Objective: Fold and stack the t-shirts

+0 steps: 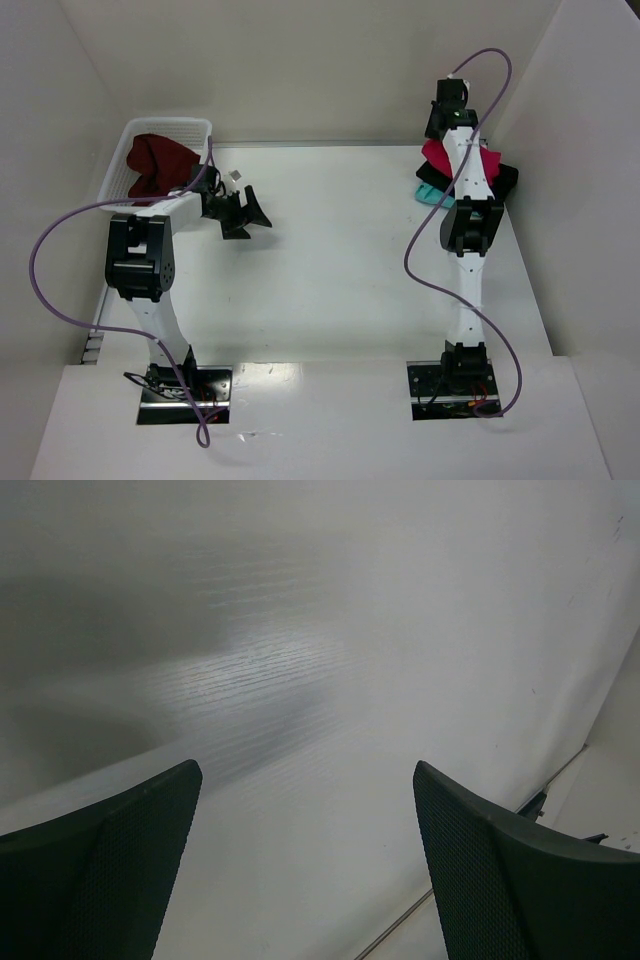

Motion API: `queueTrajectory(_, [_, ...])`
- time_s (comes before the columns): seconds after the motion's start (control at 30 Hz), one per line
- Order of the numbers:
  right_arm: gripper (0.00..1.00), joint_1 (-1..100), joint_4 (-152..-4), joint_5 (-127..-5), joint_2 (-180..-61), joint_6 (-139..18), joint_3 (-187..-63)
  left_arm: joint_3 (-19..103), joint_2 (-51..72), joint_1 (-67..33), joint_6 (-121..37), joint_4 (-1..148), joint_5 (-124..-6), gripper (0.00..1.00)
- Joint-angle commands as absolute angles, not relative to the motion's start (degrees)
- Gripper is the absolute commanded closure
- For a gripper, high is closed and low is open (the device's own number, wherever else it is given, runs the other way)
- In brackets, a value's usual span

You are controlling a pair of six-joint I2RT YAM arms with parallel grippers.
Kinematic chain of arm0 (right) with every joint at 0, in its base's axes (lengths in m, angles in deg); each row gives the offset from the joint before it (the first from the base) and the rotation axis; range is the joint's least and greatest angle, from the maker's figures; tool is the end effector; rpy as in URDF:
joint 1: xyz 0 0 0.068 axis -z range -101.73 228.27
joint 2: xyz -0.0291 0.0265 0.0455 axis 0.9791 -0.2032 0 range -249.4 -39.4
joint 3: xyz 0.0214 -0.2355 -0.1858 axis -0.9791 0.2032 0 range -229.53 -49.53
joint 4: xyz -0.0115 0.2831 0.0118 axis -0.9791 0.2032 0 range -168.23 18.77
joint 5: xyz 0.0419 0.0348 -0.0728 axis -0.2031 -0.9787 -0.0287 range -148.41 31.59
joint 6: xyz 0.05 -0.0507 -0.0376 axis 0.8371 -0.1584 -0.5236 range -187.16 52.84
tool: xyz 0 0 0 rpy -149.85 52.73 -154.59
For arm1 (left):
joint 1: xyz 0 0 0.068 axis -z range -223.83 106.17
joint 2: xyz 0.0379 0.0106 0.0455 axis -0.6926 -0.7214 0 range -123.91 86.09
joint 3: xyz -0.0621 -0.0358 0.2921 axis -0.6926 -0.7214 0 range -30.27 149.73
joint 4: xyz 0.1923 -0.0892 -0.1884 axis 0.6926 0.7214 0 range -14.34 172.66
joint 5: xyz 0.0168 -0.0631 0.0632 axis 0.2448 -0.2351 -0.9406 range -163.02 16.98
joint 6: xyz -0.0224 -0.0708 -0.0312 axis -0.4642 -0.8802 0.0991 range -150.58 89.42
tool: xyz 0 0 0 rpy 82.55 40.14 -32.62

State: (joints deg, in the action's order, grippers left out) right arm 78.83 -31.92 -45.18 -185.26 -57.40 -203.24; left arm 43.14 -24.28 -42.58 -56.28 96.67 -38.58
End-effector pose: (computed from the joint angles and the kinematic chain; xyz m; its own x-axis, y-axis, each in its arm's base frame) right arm 0.6309 -0.0221 0.2857 -0.5810 0.1706 -0.7958 0.2913 0.9566 -0.0076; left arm 0.4412 -0.0490 0.1631 -0.9016 -0.3380 -0.2699 -0.0811 0.7451 -0.6619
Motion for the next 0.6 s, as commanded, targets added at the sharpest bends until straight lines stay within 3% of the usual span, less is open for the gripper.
queueTrajectory(0.0, [0.98, 78.5, -34.6, -44.6, -184.7, -56.8, -203.2, 43.8, -22.5, -42.9, -55.6, 96.3, -37.2, 0.06])
queueTrajectory(0.1, [0.90, 78.5, -32.4, -41.7, -186.7, -56.8, -202.6, 43.8, -22.5, -42.9, -55.6, 96.3, -37.2, 0.06])
queueTrajectory(0.13, [0.82, 78.5, -32.4, -40.2, -187.2, -56.2, -202.0, 43.8, -22.5, -42.9, -55.6, 96.3, -37.2, 0.06])
queueTrajectory(0.17, [0.53, 78.5, -31.9, -40.2, -187.2, -56.2, -200.7, 43.8, -22.5, -42.9, -55.6, 96.3, -37.2, 0.06])
queueTrajectory(0.23, [0.43, 78.5, -31.9, -40.2, -187.2, -56.2, -199.4, 43.8, -22.5, -42.9, -55.6, 96.3, -37.2, 0.06])
queueTrajectory(0.27, [0.27, 78.5, -31.9, -40.2, -186.4, -56.2, -198.8, 43.8, -22.5, -42.9, -55.6, 96.3, -37.2, 0.06])
queueTrajectory(0.37, [0.02, 78.5, -32.8, -41.3, -183.3, -55.6, -197.1, 43.8, -22.5, -42.9, -55.6, 96.3, -37.2, 0.06])
queueTrajectory(0.57, [0.00, 81.2, -40.2, -44.0, -174.1, -53.7, -188.9, 43.8, -21.5, -42.9, -55.6, 96.8, -37.2, 0.06])
